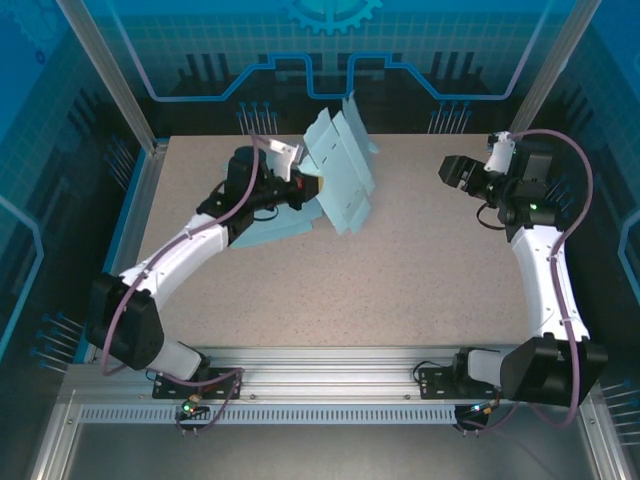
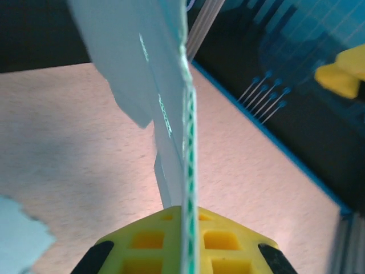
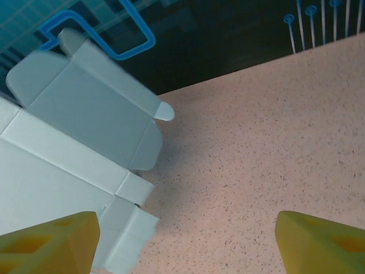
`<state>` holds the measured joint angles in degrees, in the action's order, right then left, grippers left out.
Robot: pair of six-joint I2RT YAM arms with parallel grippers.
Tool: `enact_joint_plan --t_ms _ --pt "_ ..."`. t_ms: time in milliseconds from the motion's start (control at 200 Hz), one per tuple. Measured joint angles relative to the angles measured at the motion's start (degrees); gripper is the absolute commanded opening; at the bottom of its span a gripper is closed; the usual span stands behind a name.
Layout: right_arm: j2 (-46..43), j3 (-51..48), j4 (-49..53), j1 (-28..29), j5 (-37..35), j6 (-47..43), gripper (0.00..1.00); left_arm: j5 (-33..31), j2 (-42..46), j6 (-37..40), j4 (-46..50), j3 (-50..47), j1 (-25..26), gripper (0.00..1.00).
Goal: Fold the paper box
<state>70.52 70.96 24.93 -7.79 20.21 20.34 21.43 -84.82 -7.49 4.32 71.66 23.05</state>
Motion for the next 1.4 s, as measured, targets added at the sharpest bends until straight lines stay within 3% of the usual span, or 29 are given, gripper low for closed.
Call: enact_joint_plan --t_ms 55,195,360,735,970,1166,1351,1401 --pt "-1.0 0.0 -0.1 1.2 0.8 -2.5 1.00 -1.5 0.0 5.9 8.0 4.6 0.0 0.00" --pt "-4.0 0.0 -0.6 7.3 3.9 -12.9 1.00 -3.7 -1.2 18.4 24.3 16.3 0.2 0.00" --pt "-6.2 1.6 -0.9 16.3 8.6 -26.9 1.00 -4.6 -1.5 30.2 35.0 23.1 1.7 0.00" --pt "-5.4 15.6 6.3 29.9 10.7 -49.2 0.95 -5.8 -1.2 47.4 44.2 23.4 4.3 0.00" --pt "-0.4 19.8 12.7 33.1 8.6 -56.0 0.91 -5.2 -0.9 51.7 44.7 23.4 5.5 0.00" --pt "4.0 23.2 17.2 34.2 8.0 -58.2 0.72 -5.0 -0.6 53.2 44.7 23.3 6.1 0.00" --pt "8.9 27.7 20.7 35.1 7.3 -58.9 0.46 -4.6 0.7 54.1 43.7 21.9 6.4 0.00" --pt "10.1 28.3 21.6 35.2 7.3 -59.0 0.32 -4.7 1.2 54.1 43.1 21.3 6.4 0.00"
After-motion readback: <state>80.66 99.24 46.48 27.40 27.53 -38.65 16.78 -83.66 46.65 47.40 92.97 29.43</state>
